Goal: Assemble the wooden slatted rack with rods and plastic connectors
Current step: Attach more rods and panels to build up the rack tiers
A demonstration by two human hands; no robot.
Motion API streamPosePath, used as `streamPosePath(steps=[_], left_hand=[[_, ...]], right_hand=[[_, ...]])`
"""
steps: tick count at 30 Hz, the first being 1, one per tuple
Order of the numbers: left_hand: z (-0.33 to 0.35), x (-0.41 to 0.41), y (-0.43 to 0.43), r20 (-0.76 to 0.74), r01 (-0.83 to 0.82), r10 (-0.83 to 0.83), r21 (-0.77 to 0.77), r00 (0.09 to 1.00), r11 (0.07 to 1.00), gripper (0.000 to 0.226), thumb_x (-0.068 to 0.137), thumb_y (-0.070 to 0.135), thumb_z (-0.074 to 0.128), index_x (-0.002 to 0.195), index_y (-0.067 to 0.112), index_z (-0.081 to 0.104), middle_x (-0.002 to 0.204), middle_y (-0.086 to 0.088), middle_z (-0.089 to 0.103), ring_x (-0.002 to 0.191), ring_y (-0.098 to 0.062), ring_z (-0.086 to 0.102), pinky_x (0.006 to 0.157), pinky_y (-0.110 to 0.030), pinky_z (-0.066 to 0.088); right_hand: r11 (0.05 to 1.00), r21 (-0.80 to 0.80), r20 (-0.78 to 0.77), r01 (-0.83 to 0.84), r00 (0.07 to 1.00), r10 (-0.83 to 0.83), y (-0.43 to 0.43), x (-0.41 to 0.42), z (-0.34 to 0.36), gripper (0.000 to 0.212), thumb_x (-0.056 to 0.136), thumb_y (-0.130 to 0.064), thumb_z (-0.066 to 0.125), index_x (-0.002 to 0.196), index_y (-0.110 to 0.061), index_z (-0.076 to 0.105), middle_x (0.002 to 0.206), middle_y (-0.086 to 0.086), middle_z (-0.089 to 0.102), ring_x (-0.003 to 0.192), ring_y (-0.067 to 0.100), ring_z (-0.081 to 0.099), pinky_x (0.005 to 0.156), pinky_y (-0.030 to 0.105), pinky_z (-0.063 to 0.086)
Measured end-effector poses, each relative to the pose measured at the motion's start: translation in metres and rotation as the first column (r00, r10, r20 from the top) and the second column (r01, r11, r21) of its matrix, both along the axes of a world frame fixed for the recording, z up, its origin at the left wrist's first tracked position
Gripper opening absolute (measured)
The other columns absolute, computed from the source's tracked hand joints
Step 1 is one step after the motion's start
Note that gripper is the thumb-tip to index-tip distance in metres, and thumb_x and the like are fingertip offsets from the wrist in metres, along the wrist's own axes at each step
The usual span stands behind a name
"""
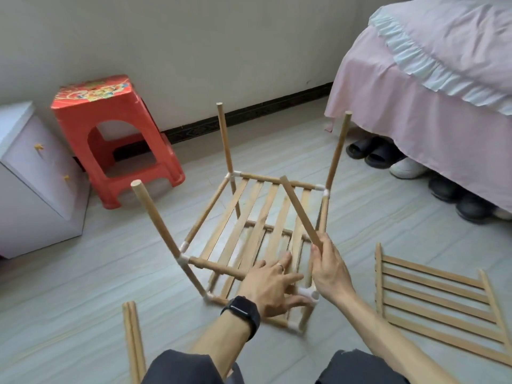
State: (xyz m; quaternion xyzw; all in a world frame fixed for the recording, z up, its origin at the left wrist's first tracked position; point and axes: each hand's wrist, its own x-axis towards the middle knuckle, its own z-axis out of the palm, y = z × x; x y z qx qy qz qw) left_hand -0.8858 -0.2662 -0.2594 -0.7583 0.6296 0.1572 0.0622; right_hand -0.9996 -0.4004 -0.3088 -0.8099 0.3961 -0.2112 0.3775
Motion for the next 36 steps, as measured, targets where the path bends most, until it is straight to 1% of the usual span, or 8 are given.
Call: streamPosePath(steps=[3,7,11,15,19,24,27,36], left_hand=[[-0.012,-0.018,-0.023,-0.008,-0.087,0.087,-0.044,0.996,0.995,0.081,0.084,0.085,0.011,0.151,0.046,0.035,0.169,-0.007,0.008,0.145,-0.027,0.035,0.119,-0.046,0.023],[-0.025,-0.032,-0.045,-0.001,-0.153,0.153,-0.077,0.988,0.985,0.063,0.098,0.073,0.018,0.154,0.047,0.024,0.169,-0.004,-0.003,0.151,-0.030,0.023,0.122,-0.050,0.015],[-0.029,-0.028,-0.052,-0.006,-0.142,0.142,-0.104,0.990,0.984,0.063,0.099,0.071,0.010,0.157,0.048,0.016,0.169,-0.003,-0.006,0.156,-0.027,0.005,0.124,-0.053,0.007],[-0.029,-0.017,-0.052,0.024,-0.105,0.107,-0.062,0.994,0.993,0.062,0.097,0.074,0.009,0.155,0.053,0.008,0.168,-0.001,-0.010,0.150,-0.026,-0.029,0.118,-0.063,-0.016],[-0.026,-0.006,-0.055,-0.027,-0.112,0.111,-0.038,0.993,0.993,0.062,0.092,0.081,0.015,0.149,0.059,0.022,0.169,0.004,-0.005,0.151,-0.031,-0.025,0.117,-0.067,-0.013],[-0.030,-0.011,-0.060,-0.062,-0.147,0.145,-0.028,0.988,0.989,0.063,0.090,0.083,0.016,0.148,0.060,0.023,0.169,0.007,-0.006,0.153,-0.030,-0.020,0.119,-0.066,-0.006],[-0.030,-0.012,-0.064,-0.071,-0.158,0.156,-0.019,0.985,0.987,0.063,0.091,0.082,0.015,0.150,0.060,0.021,0.169,0.005,-0.007,0.153,-0.032,-0.021,0.119,-0.067,-0.007],[-0.032,-0.012,-0.065,-0.079,-0.178,0.172,-0.066,0.982,0.982,0.061,0.092,0.081,0.015,0.148,0.059,0.025,0.169,0.004,-0.004,0.153,-0.032,-0.020,0.119,-0.067,-0.003]], right_hand=[[0.997,-0.009,-0.065,-0.078,0.995,0.077,-0.026,-0.003,0.000,0.041,0.108,-0.041,0.030,0.145,-0.026,0.040,0.151,-0.003,0.047,0.138,0.020,0.046,0.110,0.045,0.042],[0.998,0.058,-0.073,0.017,0.997,-0.013,-0.055,-0.003,0.028,0.029,0.109,-0.034,0.034,0.123,-0.017,0.052,0.109,0.001,0.064,0.108,0.030,0.062,0.080,0.035,0.041],[0.965,0.203,0.262,0.168,0.940,-0.219,-0.049,-0.020,0.053,0.016,0.110,-0.027,0.038,0.117,-0.020,0.051,0.096,-0.004,0.072,0.087,0.011,0.068,0.077,0.029,0.052],[0.783,0.622,0.472,0.018,0.789,-0.393,-0.040,-0.045,0.059,0.011,0.107,-0.009,0.045,0.115,-0.014,0.052,0.097,0.009,0.073,0.075,0.018,0.068,0.071,0.025,0.052],[0.621,0.784,0.486,0.002,0.621,-0.615,-0.034,-0.048,0.054,0.028,0.094,0.014,0.037,0.089,-0.011,0.048,0.079,0.011,0.053,0.058,0.017,0.047,0.066,0.030,0.042],[0.592,0.805,0.514,-0.018,0.517,-0.684,-0.033,-0.043,0.054,0.015,0.088,-0.007,0.044,0.077,-0.017,0.044,0.066,0.002,0.041,0.056,0.015,0.036,0.062,0.029,0.031],[0.567,0.824,0.496,0.018,0.462,-0.735,-0.036,-0.038,0.054,0.035,0.082,-0.021,0.060,0.061,-0.023,0.032,0.060,-0.002,0.021,0.059,0.017,0.016,0.058,0.030,0.025],[0.527,0.850,0.490,-0.010,0.385,-0.782,-0.042,-0.026,0.036,0.051,0.097,-0.024,0.047,0.053,-0.024,0.022,0.045,-0.006,0.014,0.051,0.017,0.007,0.052,0.031,0.019]])
